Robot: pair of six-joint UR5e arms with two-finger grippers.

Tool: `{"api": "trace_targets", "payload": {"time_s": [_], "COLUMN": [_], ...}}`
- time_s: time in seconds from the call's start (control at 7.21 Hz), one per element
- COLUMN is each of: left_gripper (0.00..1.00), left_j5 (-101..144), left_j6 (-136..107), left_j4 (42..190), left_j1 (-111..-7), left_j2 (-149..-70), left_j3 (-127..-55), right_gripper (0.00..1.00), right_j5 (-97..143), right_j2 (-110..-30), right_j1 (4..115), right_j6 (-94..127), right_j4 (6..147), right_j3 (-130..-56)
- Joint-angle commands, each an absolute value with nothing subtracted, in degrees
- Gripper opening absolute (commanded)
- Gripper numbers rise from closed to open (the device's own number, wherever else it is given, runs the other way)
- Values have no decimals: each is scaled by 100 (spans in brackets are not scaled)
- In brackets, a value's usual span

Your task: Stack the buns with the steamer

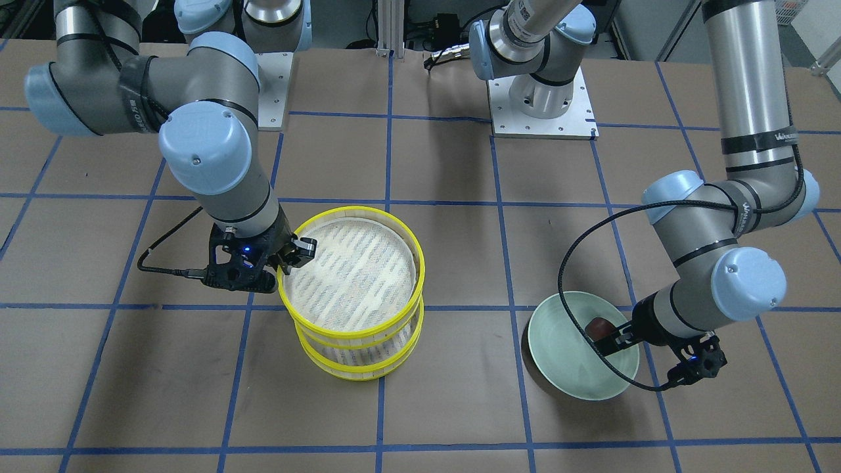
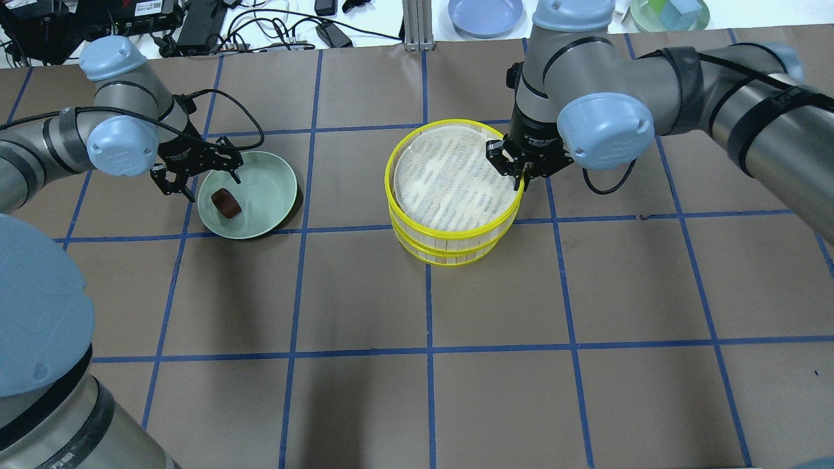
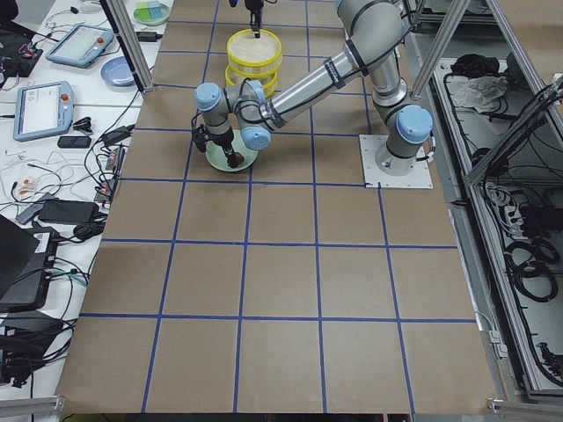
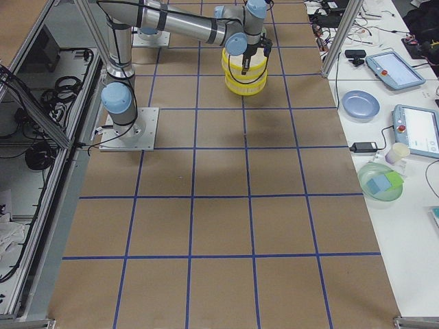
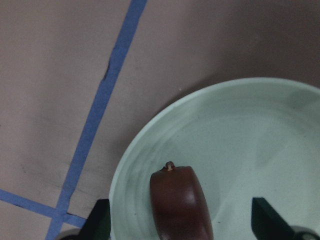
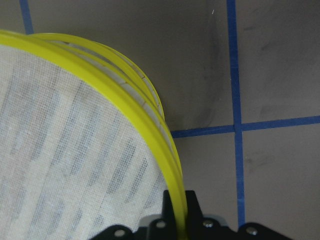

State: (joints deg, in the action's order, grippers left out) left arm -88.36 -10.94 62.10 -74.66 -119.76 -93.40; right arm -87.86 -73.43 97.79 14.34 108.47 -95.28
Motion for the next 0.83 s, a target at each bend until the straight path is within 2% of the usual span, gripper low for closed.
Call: {"api": "trace_targets", "payload": {"time_s": [0.0, 0.28, 0.42, 0.55, 0.69], "left_gripper": [87, 83, 76, 63, 24], "left_j5": [-8675, -8666, -8675, -8684, -8666], "left_j6": [-1397, -1415, -1372, -1328, -1362], "left_j4": [6196, 6240, 6292, 6345, 6398], "left_j1": [-7471, -7479, -7479, -7479, -7479], "left_j2": [-12041, -12076, -12102, -12120, -12129], "left_j3": [-9325, -9369, -9395, -9396, -9413], "right_gripper": [4, 4, 4, 4, 5], "right_j5": [-8798, -8876, -8886, -8886, -8894], "right_j2": [-7199, -7041, -6979, -6952, -6952], "right_j1": [9870, 9870, 9870, 9861, 9861], "right_j6": [1643, 1644, 1652, 1661, 1661], "right_j4": [10915, 11100, 11379, 11425, 11417], "right_j3": [-9562, -9571, -9571, -9571, -9571]}}
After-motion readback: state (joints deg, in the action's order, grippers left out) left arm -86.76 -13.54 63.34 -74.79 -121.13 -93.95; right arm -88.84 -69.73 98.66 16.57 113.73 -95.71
